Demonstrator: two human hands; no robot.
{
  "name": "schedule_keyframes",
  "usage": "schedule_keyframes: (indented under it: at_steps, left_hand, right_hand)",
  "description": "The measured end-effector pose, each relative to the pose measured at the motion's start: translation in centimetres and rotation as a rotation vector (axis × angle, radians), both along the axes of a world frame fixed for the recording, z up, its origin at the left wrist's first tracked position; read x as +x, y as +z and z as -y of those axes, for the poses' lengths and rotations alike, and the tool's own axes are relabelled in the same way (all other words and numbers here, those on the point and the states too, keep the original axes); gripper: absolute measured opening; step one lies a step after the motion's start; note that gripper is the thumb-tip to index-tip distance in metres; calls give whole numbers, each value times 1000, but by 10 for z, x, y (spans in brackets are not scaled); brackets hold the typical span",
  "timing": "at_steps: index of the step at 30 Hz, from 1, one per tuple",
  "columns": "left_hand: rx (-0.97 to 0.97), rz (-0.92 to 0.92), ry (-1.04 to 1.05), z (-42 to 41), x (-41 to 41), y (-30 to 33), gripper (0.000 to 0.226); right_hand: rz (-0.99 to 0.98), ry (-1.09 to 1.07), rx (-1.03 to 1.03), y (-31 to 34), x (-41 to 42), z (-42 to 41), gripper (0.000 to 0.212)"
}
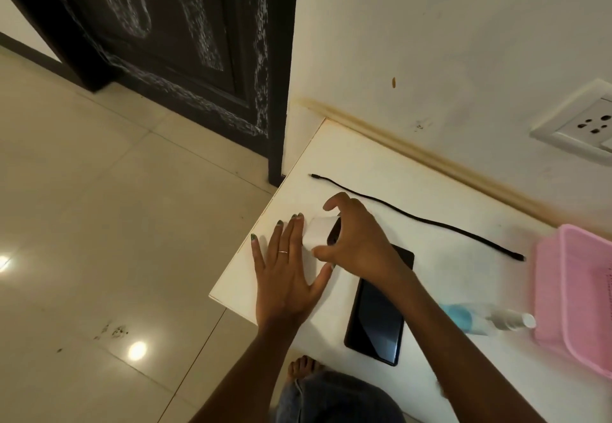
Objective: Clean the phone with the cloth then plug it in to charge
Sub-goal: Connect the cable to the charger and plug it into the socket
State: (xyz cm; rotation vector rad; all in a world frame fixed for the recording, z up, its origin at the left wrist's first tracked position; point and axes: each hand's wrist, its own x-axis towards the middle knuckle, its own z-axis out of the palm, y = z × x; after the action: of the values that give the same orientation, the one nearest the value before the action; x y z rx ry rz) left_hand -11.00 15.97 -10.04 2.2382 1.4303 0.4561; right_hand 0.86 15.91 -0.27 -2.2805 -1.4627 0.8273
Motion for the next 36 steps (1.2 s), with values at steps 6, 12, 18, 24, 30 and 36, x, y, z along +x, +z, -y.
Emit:
schedule_keyframes:
  at_steps: [6, 12, 18, 24, 30, 36]
  left_hand:
    - [-23, 27, 21, 0, -1, 0, 66]
    - [5, 44, 22, 1, -3, -1, 56]
    - [-15, 97, 97, 2, -1, -2, 58]
    - [-67, 99, 95, 1, 0, -3, 64]
    - [-77, 87, 88, 1, 0, -6, 66]
    - [-78, 94, 90, -1, -1, -6, 69]
  right_hand:
    - [54, 1, -1, -2, -10, 5, 63]
    - [43, 91, -78, -5, -15, 6, 65]
    - [-168, -18, -38, 1, 17, -14, 39]
    - [170, -98, 105, -39, 50, -60, 34]
    - [340, -22, 134, -63, 56, -77, 30]
    - [195, -61, 229, -62, 50, -70, 13]
